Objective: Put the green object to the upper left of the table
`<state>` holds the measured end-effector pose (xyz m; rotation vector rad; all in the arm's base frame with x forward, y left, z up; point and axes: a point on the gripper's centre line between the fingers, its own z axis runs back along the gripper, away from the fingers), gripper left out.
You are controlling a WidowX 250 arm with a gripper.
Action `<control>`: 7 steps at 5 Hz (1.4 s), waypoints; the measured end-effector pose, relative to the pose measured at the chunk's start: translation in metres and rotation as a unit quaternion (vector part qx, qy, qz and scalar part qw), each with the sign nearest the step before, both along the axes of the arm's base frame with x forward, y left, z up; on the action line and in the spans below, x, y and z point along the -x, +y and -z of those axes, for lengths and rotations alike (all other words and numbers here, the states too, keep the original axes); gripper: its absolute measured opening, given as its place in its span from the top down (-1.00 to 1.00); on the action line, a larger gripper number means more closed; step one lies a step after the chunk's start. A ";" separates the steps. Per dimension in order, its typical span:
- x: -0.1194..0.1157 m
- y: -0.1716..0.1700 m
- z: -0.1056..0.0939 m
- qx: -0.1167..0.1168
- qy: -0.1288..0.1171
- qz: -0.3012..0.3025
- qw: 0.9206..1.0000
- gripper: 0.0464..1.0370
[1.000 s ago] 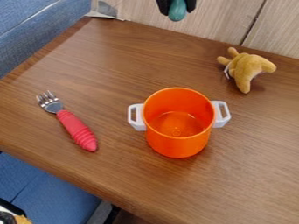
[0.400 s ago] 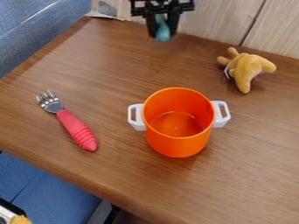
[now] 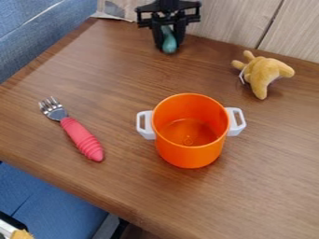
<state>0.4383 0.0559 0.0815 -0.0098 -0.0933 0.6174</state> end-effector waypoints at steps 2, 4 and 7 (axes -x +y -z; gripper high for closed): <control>0.003 0.004 -0.005 -0.012 0.011 -0.017 1.000 -0.94; 0.007 0.003 -0.008 -0.013 0.009 -0.019 1.000 -0.93; 0.023 -0.007 -0.061 0.004 -0.068 -0.003 0.998 -0.93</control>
